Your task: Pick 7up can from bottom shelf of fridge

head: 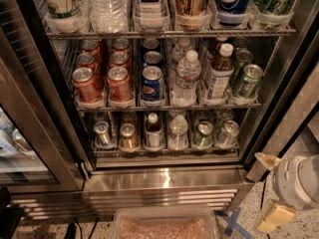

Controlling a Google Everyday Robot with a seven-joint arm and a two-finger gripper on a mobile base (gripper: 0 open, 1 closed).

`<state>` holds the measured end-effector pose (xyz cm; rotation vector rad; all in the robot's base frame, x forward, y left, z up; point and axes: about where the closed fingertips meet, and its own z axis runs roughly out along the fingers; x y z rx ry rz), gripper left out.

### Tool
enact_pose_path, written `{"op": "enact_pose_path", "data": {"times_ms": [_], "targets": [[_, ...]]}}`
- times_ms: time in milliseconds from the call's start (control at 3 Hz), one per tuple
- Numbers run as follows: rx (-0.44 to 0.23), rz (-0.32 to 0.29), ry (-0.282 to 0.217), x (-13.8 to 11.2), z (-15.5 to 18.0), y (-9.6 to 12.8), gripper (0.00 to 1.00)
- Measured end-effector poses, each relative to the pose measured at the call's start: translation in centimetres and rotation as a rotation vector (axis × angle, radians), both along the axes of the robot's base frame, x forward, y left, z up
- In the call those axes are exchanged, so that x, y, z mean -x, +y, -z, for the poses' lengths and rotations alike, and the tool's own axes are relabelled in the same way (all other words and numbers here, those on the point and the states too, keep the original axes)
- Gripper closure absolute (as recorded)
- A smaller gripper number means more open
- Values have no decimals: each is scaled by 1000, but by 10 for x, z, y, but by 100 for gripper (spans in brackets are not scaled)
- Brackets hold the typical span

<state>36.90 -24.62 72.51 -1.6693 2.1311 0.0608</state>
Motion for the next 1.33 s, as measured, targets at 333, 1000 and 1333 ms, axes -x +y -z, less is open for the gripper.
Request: {"op": "enact_pose_path", "data": {"times_ms": [333, 1000, 1333], "targets": [[-10, 38, -45, -6, 56, -19, 0], [-66, 27, -196, -69, 123, -24, 0], [-69, 28, -195, -69, 124, -24, 0]]}}
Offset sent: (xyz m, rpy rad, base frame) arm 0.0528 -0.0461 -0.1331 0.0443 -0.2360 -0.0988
